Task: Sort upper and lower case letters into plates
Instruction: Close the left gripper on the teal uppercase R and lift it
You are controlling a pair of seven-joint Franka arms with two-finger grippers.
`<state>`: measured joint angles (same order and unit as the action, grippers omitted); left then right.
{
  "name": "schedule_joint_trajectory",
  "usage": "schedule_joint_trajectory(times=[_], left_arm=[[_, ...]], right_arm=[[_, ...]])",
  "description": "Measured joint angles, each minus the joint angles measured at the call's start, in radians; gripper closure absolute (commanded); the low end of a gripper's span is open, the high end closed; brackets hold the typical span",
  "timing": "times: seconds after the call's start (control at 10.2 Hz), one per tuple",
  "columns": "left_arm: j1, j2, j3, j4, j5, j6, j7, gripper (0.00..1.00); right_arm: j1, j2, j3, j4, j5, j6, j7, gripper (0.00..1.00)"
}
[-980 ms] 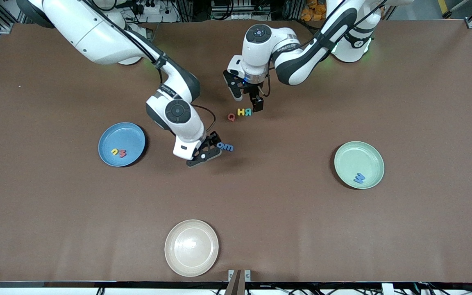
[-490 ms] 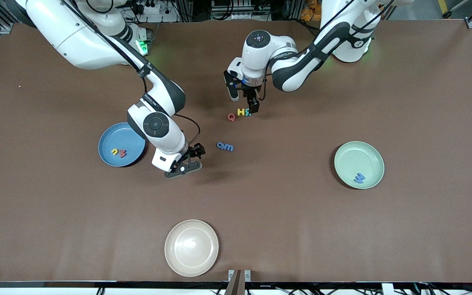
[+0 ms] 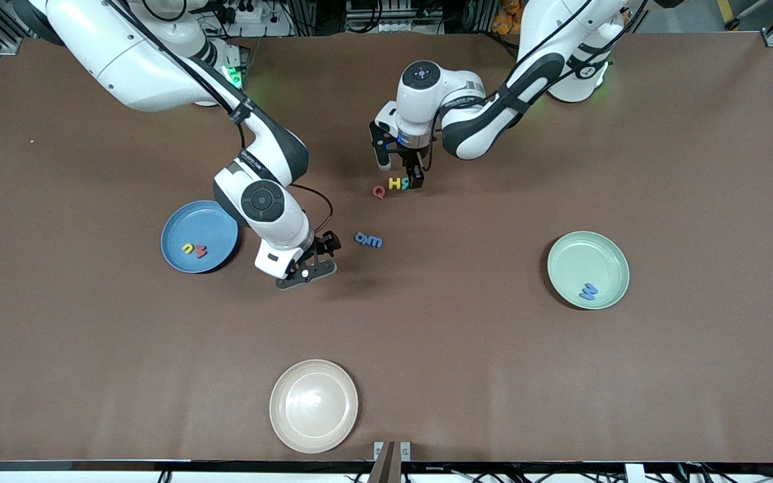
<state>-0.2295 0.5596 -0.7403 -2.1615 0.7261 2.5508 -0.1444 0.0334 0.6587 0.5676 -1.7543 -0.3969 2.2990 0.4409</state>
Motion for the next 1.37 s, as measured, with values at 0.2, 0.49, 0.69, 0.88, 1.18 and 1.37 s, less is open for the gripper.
schedule_joint_trajectory(times=[0.2,0.49,0.69,0.88,1.18,1.37], left_arm=[[-0.018,0.023,0.017,0.012,0.001,0.0,0.0,0.34],[-0.035,0.042,0.043,0.031,0.002,0.0,0.005,0.33],[-0.042,0.056,0.044,0.041,0.002,0.0,0.006,0.33],[-0.055,0.071,0.049,0.051,0.002,0.0,0.006,0.33],[-0.067,0.078,0.067,0.059,0.002,0.0,0.006,0.36],[-0.067,0.079,0.068,0.061,0.002,0.0,0.006,0.4]], right_arm=[[0.0,0.0,0.0,0.004,0.0,-0.003,0.0,0.0],[0.0,0.0,0.0,0.005,-0.002,-0.005,0.0,0.0],[0.0,0.0,-0.001,0.006,-0.011,-0.005,0.0,0.0],[0.0,0.0,-0.001,0.006,-0.016,-0.005,0.0,0.0],[0.0,0.0,-0.001,0.006,-0.016,-0.005,0.0,0.0],[0.0,0.0,-0.001,0.006,-0.016,-0.005,0.0,0.0]])
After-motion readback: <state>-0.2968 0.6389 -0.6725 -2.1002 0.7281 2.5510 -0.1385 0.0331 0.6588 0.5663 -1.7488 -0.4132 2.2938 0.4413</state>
